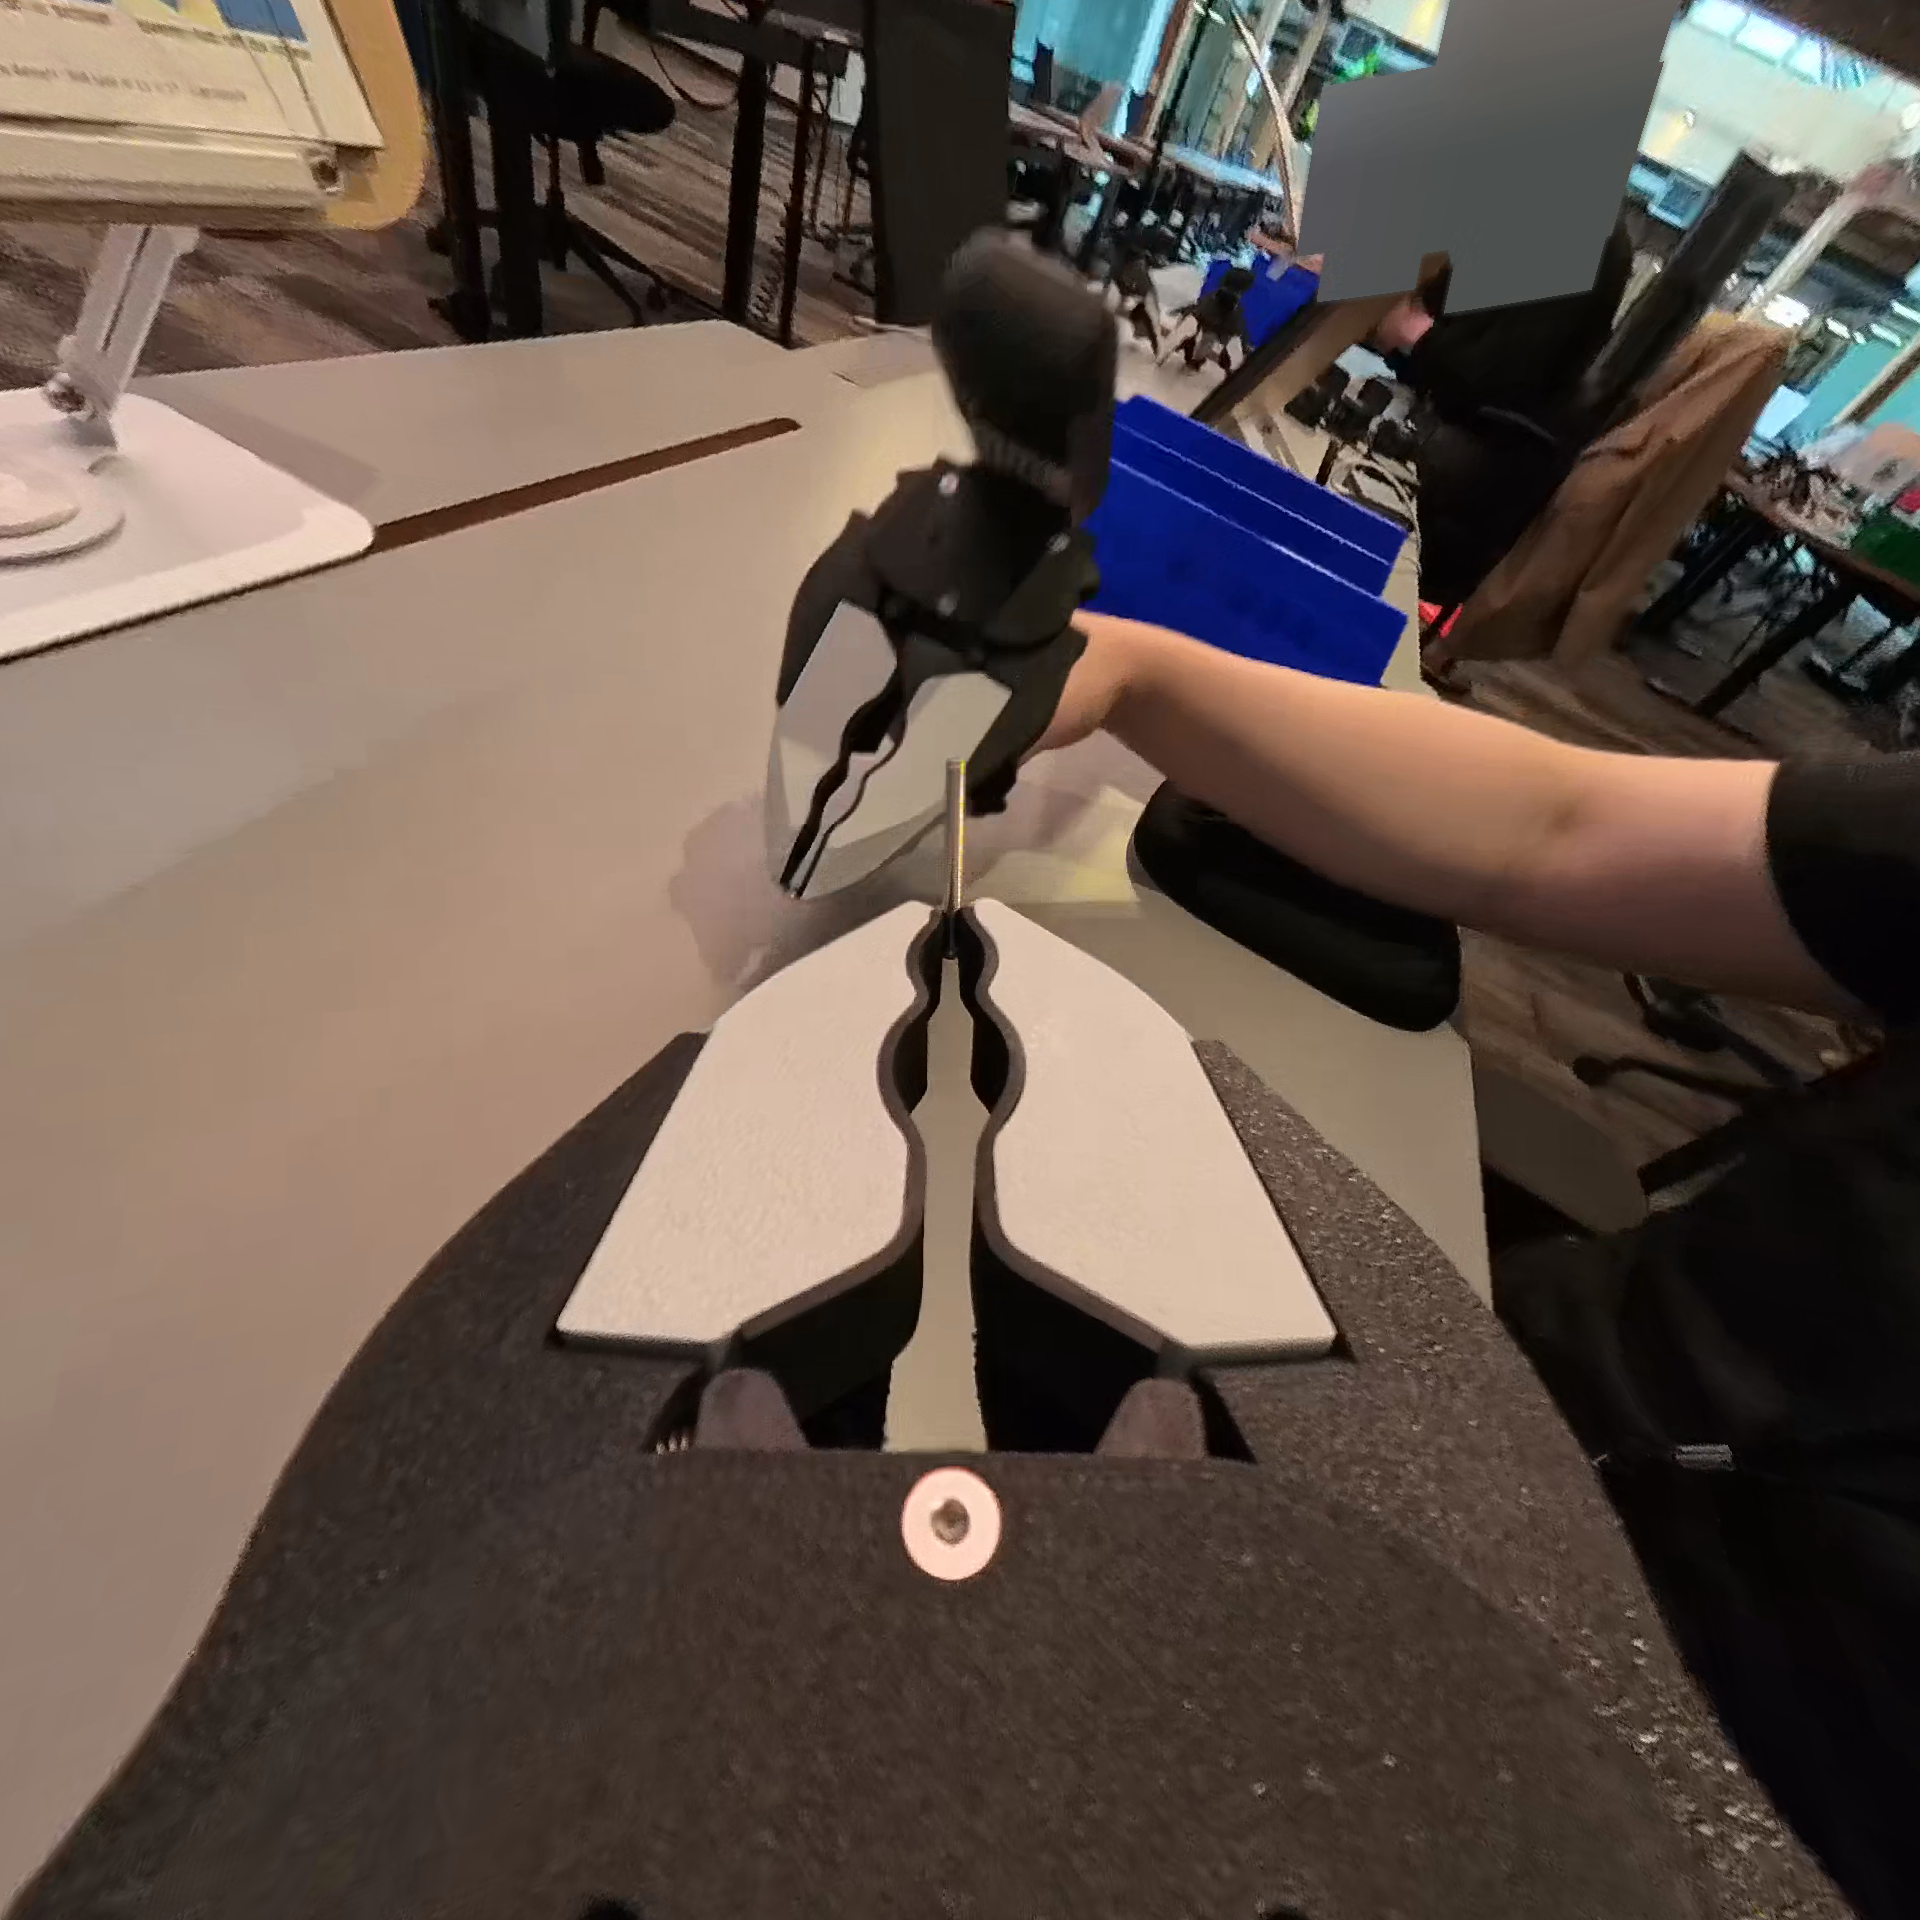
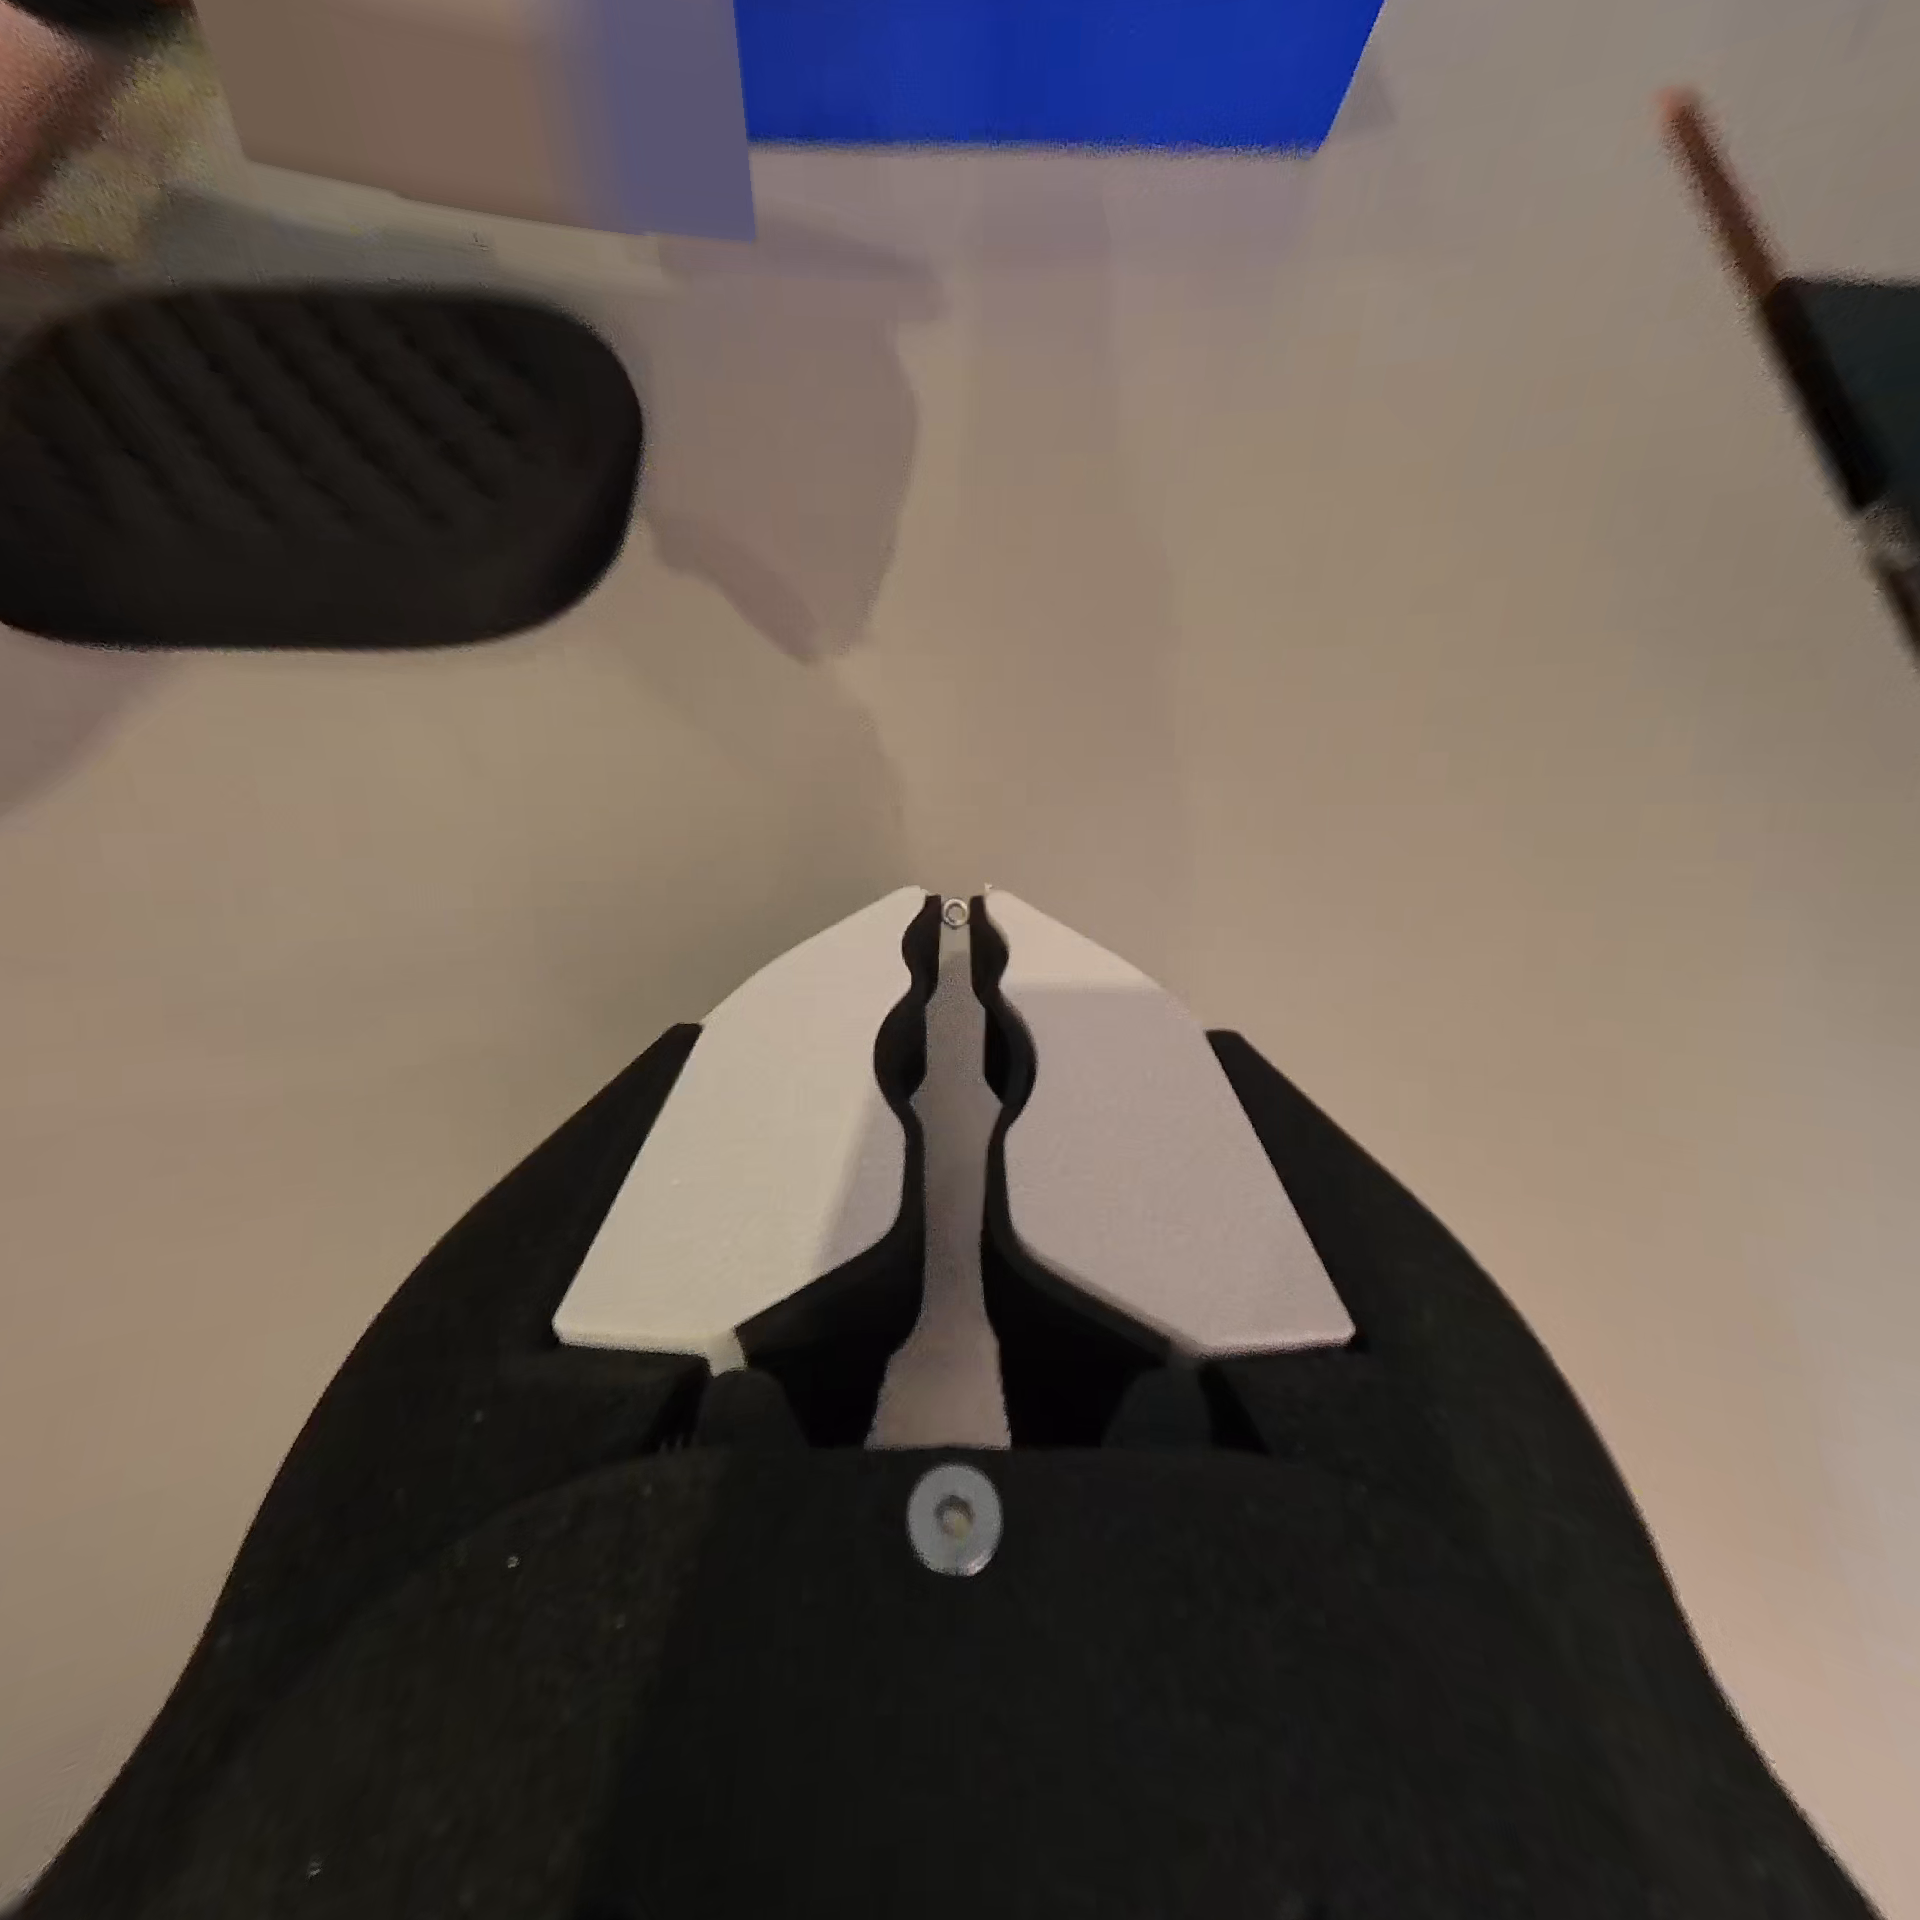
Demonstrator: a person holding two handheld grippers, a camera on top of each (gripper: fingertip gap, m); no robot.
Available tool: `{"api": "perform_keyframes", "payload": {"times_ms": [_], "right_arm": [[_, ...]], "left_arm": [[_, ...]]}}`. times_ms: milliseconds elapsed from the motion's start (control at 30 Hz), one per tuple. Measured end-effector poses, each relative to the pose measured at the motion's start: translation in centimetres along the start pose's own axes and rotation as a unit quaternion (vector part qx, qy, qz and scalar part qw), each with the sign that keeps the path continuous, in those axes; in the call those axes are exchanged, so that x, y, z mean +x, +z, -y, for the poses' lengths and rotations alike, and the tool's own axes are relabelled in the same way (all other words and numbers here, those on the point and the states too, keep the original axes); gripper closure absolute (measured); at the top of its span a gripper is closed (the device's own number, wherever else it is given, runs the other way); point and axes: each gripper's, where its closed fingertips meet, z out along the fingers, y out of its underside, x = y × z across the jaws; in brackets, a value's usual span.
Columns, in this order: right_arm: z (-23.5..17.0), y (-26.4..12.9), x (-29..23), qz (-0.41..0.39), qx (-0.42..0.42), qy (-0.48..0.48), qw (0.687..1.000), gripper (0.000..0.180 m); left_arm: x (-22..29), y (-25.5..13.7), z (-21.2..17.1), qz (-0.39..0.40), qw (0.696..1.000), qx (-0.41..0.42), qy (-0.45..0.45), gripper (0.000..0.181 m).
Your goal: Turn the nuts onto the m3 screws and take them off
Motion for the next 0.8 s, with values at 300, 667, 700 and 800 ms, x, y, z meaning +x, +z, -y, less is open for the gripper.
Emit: {"api": "perform_keyframes", "payload": {"times_ms": [300, 667, 700, 800], "right_arm": [[10.7, -13.0, -0.4, -0.024, 0.113, -0.004, 0.993, 0.175], [12.2, -17.8, 0.6, -0.071, 0.144, -0.041, 0.986, 0.175], [12.2, -17.8, 0.7, -0.068, 0.148, -0.04, 0.986, 0.175], [11.9, -17.5, 0.2, -0.042, 0.158, -0.042, 0.986, 0.175]], "left_arm": [[1.9, 5.4, 8.0, -0.093, 0.992, -0.039, 0.079, 0.179], [1.7, 8.2, 10.1, -0.156, 0.986, -0.026, 0.057, 0.178], [1.5, 8.3, 10.0, -0.158, 0.986, -0.024, 0.052, 0.178], [1.1, 8.7, 9.6, -0.157, 0.985, -0.033, 0.059, 0.178]]}}
